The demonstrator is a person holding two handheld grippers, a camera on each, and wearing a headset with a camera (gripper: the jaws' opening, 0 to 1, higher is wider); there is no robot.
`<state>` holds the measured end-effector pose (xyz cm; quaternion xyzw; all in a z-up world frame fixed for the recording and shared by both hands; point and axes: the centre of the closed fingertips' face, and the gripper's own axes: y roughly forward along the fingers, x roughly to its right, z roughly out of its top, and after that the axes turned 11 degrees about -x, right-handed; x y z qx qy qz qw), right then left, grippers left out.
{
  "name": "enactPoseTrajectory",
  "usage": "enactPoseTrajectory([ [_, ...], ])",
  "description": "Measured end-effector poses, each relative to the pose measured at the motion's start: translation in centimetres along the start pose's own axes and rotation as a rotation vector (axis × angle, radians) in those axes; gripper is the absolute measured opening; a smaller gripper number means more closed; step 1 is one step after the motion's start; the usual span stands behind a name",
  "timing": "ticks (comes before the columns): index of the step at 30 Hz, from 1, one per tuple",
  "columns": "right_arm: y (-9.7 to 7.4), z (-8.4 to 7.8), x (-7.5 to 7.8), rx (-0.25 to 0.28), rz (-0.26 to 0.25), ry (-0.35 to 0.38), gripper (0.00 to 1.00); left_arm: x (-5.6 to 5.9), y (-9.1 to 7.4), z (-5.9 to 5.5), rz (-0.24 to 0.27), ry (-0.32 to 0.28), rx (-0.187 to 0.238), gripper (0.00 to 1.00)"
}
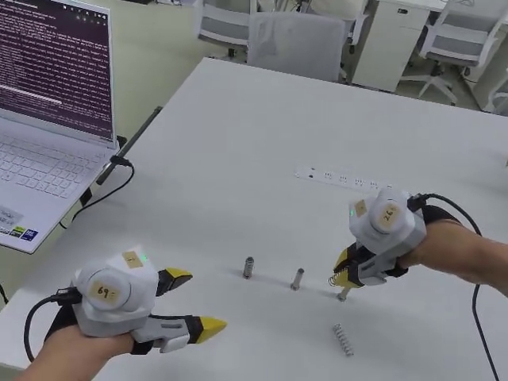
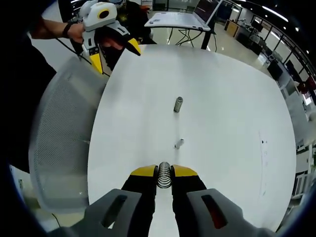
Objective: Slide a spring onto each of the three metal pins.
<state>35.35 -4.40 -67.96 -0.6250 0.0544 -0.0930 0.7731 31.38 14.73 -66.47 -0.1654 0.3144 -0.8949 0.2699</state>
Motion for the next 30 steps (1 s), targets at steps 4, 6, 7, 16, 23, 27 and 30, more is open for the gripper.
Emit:
enactPoseTrajectory([
  [4,0.6,0.6,0.8,-0.013,0.005,-0.01,0.08,-0.4,-0.4,-0.2,0.011,-0.013,0.002,0.53],
  [6,1.0,0.7,1.1,-0.024,0.007,-0.023,0.08,-0.7,-0.6,-0.3,0.017,-0.018,0.003,0.53],
  [7,1.2,0.8,1.2,-0.03,0.006,-0.028,0.08,-0.8,-0.7,-0.4,0.019,-0.02,0.004,0.53],
  [16,2.1,1.8,2.7,-0.039,0.016,-0.044,0.09,-1.3,-1.1,-1.1,0.033,-0.05,0.003,0.53],
  [23,2.8,2.7,3.3,-0.048,0.024,-0.064,0.09,-1.8,-1.5,-1.1,0.045,-0.063,0.008,0.53],
  [27,3.3,2.9,3.5,-0.058,0.03,-0.08,0.09,-2.0,-1.6,-0.9,0.051,-0.067,0.01,0.53],
  [30,3.6,3.0,3.6,-0.065,0.038,-0.091,0.09,-2.2,-1.7,-1.0,0.053,-0.071,0.009,0.53],
])
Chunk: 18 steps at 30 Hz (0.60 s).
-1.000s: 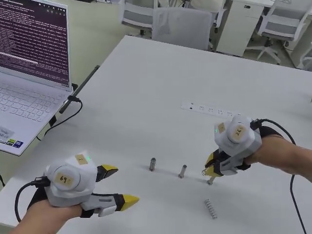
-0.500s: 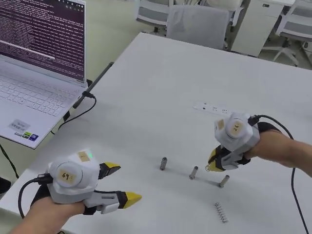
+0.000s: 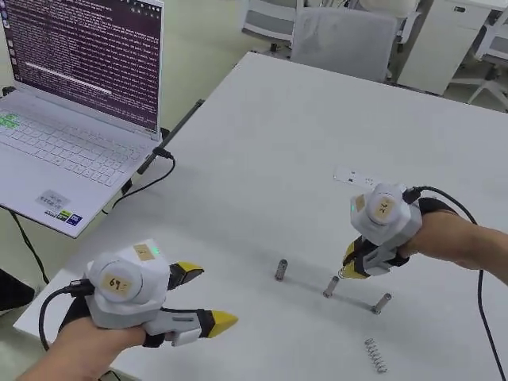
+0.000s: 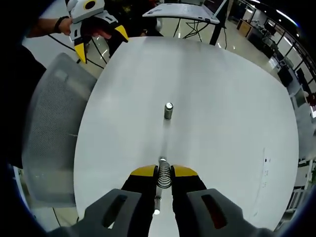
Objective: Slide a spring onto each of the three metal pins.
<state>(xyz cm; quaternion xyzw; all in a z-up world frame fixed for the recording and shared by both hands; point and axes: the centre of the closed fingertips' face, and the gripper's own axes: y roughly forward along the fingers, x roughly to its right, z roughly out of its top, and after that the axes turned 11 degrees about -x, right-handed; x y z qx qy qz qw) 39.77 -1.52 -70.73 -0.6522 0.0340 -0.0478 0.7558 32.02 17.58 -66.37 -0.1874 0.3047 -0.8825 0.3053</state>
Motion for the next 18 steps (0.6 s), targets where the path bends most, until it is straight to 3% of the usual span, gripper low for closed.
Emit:
enactPoseTrajectory([
  [18,1.4,0.4,0.2,-0.028,0.028,-0.037,0.09,-0.8,-0.6,-1.0,0.017,-0.036,-0.01,0.52],
])
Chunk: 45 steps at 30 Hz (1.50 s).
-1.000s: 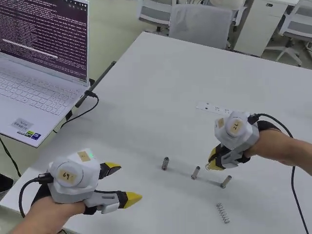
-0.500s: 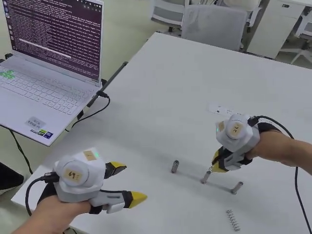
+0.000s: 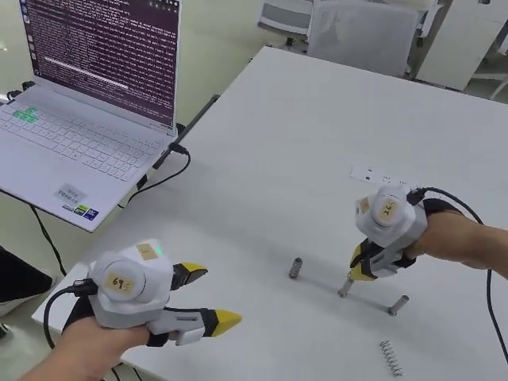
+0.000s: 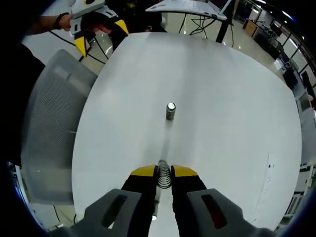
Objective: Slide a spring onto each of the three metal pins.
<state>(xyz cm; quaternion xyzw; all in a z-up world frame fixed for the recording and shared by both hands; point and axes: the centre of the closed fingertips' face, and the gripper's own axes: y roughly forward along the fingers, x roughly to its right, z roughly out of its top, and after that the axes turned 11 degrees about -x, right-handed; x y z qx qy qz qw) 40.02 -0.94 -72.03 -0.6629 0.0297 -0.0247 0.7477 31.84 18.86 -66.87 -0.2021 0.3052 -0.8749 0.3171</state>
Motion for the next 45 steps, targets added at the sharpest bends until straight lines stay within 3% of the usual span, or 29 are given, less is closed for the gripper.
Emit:
enactPoseTrajectory([
  [18,0.6,-0.3,-0.6,-0.024,0.006,-0.028,0.09,0.1,0.3,0.4,-0.007,0.001,0.0,0.51],
  [45,4.1,-0.8,-0.4,-0.076,0.006,-0.039,0.09,0.1,0.1,0.3,-0.002,-0.002,-0.006,0.52],
])
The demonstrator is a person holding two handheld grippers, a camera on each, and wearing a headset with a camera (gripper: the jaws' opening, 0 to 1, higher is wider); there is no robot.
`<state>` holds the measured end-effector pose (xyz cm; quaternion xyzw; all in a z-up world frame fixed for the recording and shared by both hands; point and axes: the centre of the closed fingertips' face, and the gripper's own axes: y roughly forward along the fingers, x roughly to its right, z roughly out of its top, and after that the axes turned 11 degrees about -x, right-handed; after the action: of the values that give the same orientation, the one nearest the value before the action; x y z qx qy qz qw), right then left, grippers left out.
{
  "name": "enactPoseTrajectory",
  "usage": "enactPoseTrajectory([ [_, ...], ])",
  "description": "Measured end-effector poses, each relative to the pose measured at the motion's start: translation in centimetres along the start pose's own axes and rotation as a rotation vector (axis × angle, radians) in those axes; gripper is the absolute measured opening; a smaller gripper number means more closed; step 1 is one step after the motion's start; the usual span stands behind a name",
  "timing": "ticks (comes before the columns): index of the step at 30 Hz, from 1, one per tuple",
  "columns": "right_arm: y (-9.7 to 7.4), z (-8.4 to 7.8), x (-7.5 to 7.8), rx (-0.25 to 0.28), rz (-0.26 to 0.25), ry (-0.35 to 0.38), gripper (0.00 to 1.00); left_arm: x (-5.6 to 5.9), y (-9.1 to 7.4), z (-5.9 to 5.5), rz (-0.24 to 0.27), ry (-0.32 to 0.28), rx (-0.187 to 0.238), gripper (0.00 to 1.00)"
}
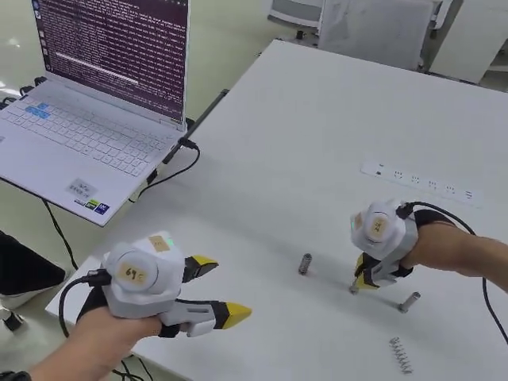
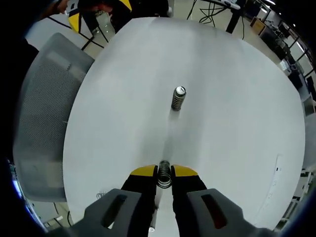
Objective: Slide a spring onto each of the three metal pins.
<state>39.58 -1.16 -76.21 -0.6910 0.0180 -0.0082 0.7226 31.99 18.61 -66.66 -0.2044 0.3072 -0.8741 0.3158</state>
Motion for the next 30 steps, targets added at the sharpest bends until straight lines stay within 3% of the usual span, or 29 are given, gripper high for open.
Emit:
enactPoseTrajectory([
  [14,0.3,-0.2,0.1,-0.007,0.002,0.01,0.11,0.3,0.2,0.4,-0.007,0.006,-0.001,0.52],
  [30,-2.6,-0.3,-0.1,0.057,-0.044,0.064,0.22,1.3,0.5,1.4,-0.021,0.028,0.012,0.52],
])
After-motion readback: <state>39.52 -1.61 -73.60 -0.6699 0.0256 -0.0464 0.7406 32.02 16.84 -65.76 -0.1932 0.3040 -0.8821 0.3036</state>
